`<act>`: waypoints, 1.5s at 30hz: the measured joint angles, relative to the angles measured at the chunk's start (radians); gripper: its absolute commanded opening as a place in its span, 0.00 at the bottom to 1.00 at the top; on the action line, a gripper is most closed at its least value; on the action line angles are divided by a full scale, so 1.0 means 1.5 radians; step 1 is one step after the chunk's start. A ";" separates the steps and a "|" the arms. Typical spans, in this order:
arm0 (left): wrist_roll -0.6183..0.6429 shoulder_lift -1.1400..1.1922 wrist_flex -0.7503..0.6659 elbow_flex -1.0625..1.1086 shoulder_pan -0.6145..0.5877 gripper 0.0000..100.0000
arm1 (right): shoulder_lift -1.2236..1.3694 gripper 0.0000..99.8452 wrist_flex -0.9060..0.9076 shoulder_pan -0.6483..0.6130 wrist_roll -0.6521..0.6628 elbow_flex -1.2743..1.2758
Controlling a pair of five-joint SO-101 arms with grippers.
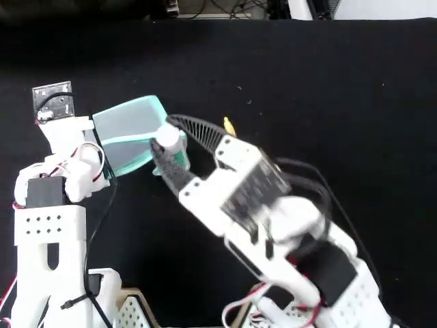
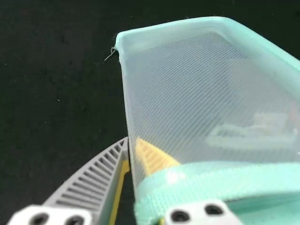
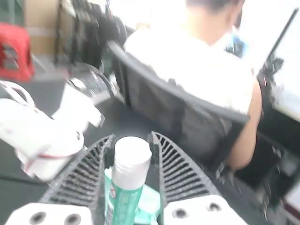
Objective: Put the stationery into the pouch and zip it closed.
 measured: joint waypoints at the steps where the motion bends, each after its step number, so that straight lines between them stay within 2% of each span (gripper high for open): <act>1: 0.000 0.000 0.004 -0.002 0.000 0.03 | -0.008 0.01 -0.017 -0.003 0.001 0.012; 9: 0.007 -0.047 0.085 -0.055 0.024 0.03 | -0.009 0.01 -0.092 -0.006 0.001 0.059; 15: 0.009 -0.075 0.090 -0.107 0.037 0.03 | -0.009 0.01 -0.158 -0.007 0.005 0.065; 23: 0.015 -0.031 0.121 -0.190 0.102 0.03 | -0.009 0.01 -0.190 -0.006 0.056 0.065; 34: 0.040 0.111 0.121 -0.241 0.100 0.03 | 0.013 0.01 -0.196 -0.006 0.061 0.081; 45: 0.045 0.134 0.121 -0.248 0.062 0.03 | 0.154 0.01 -0.253 -0.009 0.061 0.081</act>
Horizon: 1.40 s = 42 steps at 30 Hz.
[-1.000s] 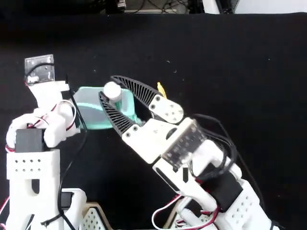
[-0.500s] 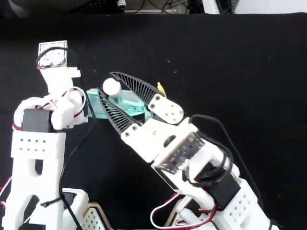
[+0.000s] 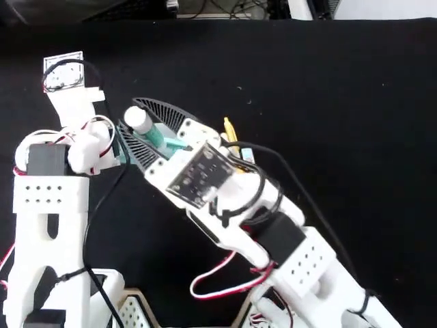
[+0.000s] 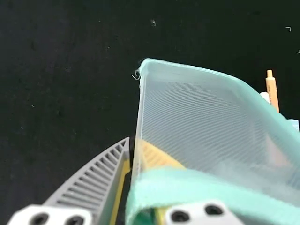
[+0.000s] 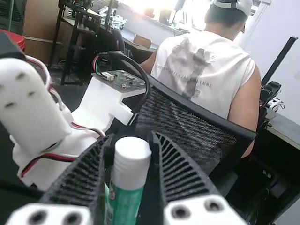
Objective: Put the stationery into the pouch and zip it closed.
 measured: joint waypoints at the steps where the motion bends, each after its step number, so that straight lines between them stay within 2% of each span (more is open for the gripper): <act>1: 0.000 0.000 0.000 0.000 0.000 0.03 | 0.008 0.01 -0.002 0.000 0.000 0.000; 9: 0.001 0.002 0.000 0.000 -0.001 0.03 | 0.043 0.01 -0.006 0.002 0.000 0.003; 17: 0.001 0.002 0.000 0.000 -0.001 0.03 | -0.039 0.01 0.001 -0.030 0.000 0.009; 32: 0.001 0.002 0.014 -0.005 -0.001 0.03 | 0.065 0.01 -0.063 -0.029 0.000 0.012; 42: 0.001 0.002 0.026 -0.005 0.000 0.03 | 0.047 0.01 -0.079 0.021 -0.002 0.110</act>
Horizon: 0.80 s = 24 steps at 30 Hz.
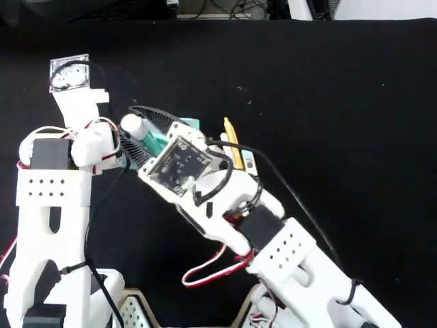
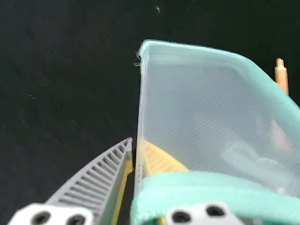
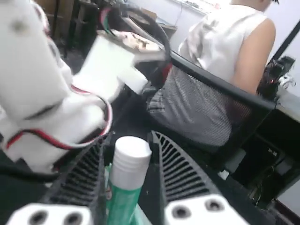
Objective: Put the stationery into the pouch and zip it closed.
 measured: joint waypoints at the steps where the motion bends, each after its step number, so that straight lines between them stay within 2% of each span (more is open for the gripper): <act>1: 0.000 0.001 0.000 0.000 0.000 0.03 | -0.009 0.01 0.002 0.001 0.000 0.017; 12: 0.000 0.001 -0.001 -0.001 0.000 0.03 | -0.159 0.01 0.005 0.011 0.003 0.163; 14: 0.000 0.001 0.000 -0.001 0.000 0.03 | -0.161 0.06 0.006 0.011 0.003 0.169; 18: 0.000 0.001 0.000 -0.001 0.000 0.03 | -0.157 0.24 0.065 0.011 0.003 0.159; 24: 0.000 0.001 0.000 -0.001 0.000 0.03 | -0.126 0.20 0.192 0.012 -0.066 0.048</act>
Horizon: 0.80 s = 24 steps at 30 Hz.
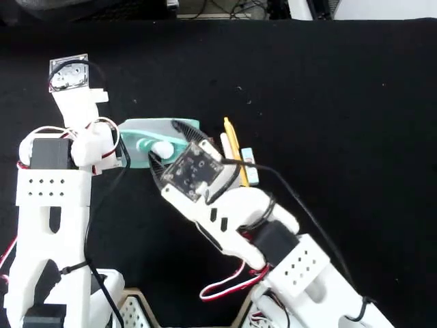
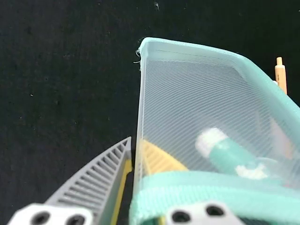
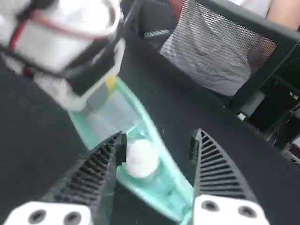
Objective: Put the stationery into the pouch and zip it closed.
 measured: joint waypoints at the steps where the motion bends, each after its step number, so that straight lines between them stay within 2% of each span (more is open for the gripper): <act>1: 0.000 0.000 0.000 0.000 0.000 0.03 | 0.001 0.20 0.007 0.000 -0.004 -0.018; 7: 0.000 0.000 0.000 0.000 0.000 0.03 | 0.003 0.17 0.021 0.006 -0.010 -0.108; 10: 0.000 0.000 0.000 0.000 0.000 0.03 | 0.003 0.15 0.049 0.040 -0.009 -0.137; 15: 0.000 0.000 0.000 0.000 0.000 0.03 | 0.005 0.13 0.135 0.179 -0.024 -0.149; 20: 0.000 0.000 0.000 0.000 0.000 0.03 | 0.068 0.13 0.188 0.367 -0.121 -0.144; 24: 0.000 0.000 0.000 0.000 0.000 0.03 | 0.212 0.16 0.206 0.409 -0.138 -0.144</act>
